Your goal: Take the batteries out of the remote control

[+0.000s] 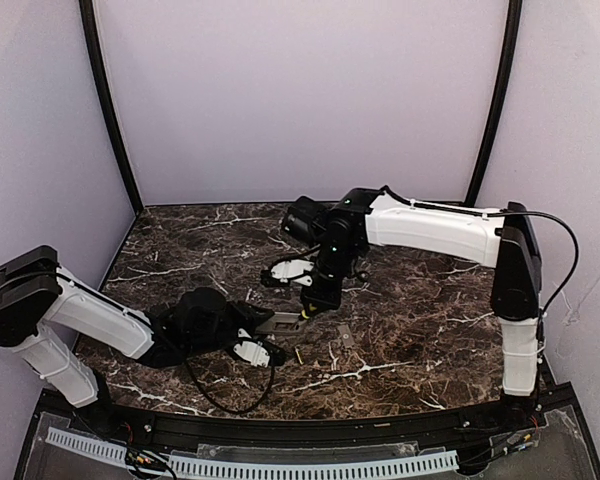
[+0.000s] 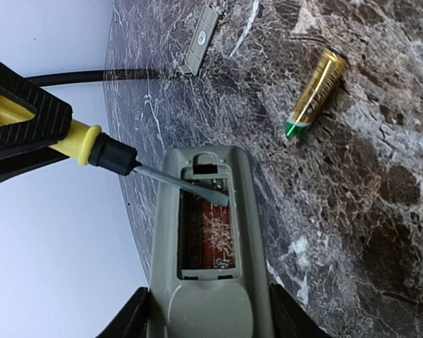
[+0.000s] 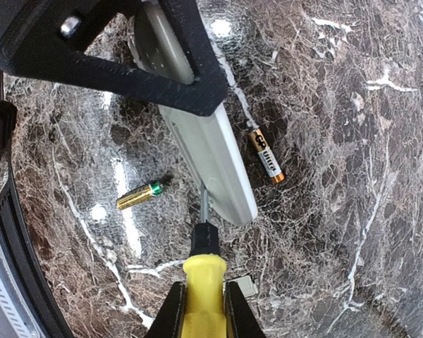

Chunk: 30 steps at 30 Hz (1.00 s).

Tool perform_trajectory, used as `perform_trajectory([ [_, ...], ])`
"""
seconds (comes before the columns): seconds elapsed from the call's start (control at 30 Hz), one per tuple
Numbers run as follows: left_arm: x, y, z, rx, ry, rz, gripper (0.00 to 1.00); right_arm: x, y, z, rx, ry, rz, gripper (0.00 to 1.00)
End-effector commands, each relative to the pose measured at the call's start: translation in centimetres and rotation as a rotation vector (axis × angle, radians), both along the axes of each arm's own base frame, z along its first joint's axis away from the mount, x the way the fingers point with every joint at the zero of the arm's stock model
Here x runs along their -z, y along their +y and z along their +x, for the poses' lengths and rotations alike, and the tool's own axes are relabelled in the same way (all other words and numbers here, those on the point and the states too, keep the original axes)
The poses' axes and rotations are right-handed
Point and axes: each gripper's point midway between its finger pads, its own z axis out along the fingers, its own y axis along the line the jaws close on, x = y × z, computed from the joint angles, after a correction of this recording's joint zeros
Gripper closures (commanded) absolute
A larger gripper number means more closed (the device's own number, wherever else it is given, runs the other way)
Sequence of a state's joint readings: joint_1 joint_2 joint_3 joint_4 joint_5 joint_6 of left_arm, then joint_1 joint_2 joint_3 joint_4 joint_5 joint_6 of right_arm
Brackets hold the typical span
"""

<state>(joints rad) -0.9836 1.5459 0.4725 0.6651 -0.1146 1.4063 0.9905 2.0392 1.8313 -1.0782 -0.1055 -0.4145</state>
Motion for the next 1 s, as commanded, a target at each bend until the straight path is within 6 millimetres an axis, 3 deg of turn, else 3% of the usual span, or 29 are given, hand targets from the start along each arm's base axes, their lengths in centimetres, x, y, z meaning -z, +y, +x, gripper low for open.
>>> perform_trajectory([
  [0.0, -1.7, -1.4, 0.1, 0.044, -0.041, -0.032, 1.0, 0.4, 0.0, 2.8, 0.029, -0.056, -0.014, 1.0],
  [0.2, -1.5, -1.3, 0.4, 0.024, -0.034, -0.034, 1.0, -0.4, 0.5, 3.1, 0.027, -0.06, 0.014, 1.0],
  [0.43, -2.7, -0.9, 0.8, -0.024, -0.022, -0.088, 1.0, -4.0, 1.3, 2.2, 0.02, -0.053, 0.127, 1.0],
  [0.97, -5.5, 1.1, 1.5, -0.241, 0.103, -0.294, 1.0, -8.0, -0.5, -1.1, 0.065, -0.035, 0.306, 1.0],
])
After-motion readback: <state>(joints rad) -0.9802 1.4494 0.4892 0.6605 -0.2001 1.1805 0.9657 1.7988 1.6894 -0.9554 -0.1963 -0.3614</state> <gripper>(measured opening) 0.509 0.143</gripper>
